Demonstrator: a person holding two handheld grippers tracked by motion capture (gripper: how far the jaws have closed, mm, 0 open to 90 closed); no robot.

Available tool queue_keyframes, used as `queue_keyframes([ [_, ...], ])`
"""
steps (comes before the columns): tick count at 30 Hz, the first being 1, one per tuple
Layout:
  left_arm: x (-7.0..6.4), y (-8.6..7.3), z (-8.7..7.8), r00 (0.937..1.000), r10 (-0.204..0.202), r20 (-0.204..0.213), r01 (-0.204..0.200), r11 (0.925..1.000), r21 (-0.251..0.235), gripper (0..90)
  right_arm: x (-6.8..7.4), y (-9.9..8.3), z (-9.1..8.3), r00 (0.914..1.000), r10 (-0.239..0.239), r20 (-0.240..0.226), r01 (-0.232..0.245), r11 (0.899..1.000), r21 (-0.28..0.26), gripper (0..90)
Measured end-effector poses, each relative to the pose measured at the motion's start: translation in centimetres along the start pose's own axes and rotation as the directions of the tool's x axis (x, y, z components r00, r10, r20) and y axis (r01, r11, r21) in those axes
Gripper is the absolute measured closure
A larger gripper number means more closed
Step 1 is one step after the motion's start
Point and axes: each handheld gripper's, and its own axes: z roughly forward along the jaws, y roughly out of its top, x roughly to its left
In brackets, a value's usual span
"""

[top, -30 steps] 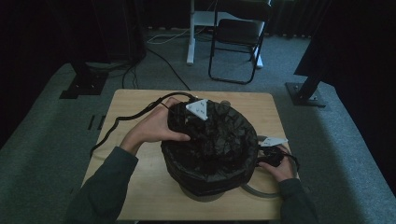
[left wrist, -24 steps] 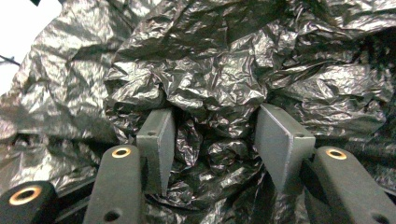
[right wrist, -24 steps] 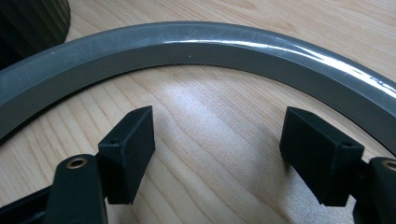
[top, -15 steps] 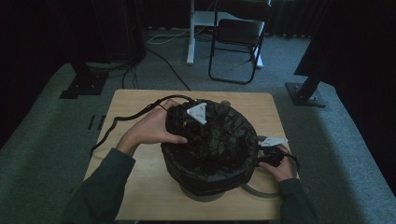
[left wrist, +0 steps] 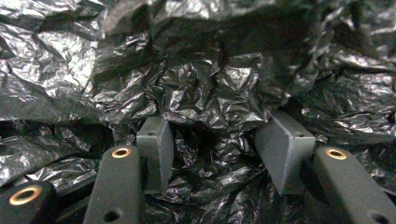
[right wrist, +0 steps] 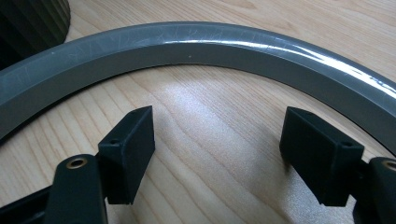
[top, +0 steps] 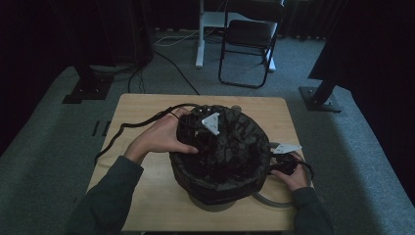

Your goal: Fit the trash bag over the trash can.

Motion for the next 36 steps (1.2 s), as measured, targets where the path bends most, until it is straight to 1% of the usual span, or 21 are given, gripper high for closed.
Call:
queue_keyframes([
  [8,0.0,0.0,0.1,1.0,0.005,-0.003,-0.005,0.9999,0.016,49.2,0.0,0.0,0.0,1.0,0.0,0.0,0.0,1.0,0.0,25.7],
  [14,-0.1,-0.1,-0.1,0.9999,0.007,-0.014,-0.007,1.0,0.004,47.6,0.0,0.0,0.0,1.0,0.0,0.0,0.0,1.0,0.0,25.7],
  [16,-0.2,-0.2,-0.5,0.9996,0.011,-0.026,-0.011,0.9999,-0.01,45.6,0.0,0.0,0.0,1.0,0.0,0.0,0.0,1.0,0.0,25.7],
  [18,-0.2,-0.4,-1.1,0.9991,0.003,-0.042,-0.005,0.9989,-0.046,42.0,0.0,0.0,0.0,1.0,0.0,0.0,0.0,1.0,0.0,25.7],
  [21,-0.3,-0.8,-2.2,0.9989,-0.003,-0.047,-0.002,0.9947,-0.103,37.8,0.0,0.0,0.0,1.0,0.0,0.0,0.0,1.0,0.0,25.7],
  [26,-0.6,-1.4,-3.7,0.9987,-0.001,-0.052,-0.006,0.9885,-0.151,34.7,0.0,0.0,0.0,1.0,0.0,0.0,0.0,1.0,0.0,25.7],
  [28,-0.7,-1.6,-4.2,0.999,0.001,-0.045,-0.009,0.9843,-0.176,34.7,0.0,0.0,0.0,1.0,0.0,0.0,0.0,1.0,0.0,25.7],
  [30,-0.7,-1.6,-4.7,0.9991,-0.001,-0.041,-0.007,0.9776,-0.21,34.7,0.0,0.0,0.0,1.0,0.0,0.0,0.0,1.0,0.0,25.7],
  [32,-0.7,-1.5,-5.1,0.9997,-0.002,-0.023,-0.004,0.9669,-0.255,34.8,0.0,0.0,0.0,1.0,0.001,0.0,-0.001,1.0,0.0,25.7],
  [36,-0.6,-1.3,-5.5,0.9999,-0.006,0.013,0.01,0.9457,-0.325,34.8,0.0,0.0,0.0,1.0,0.001,0.0,-0.001,1.0,0.0,25.7],
])
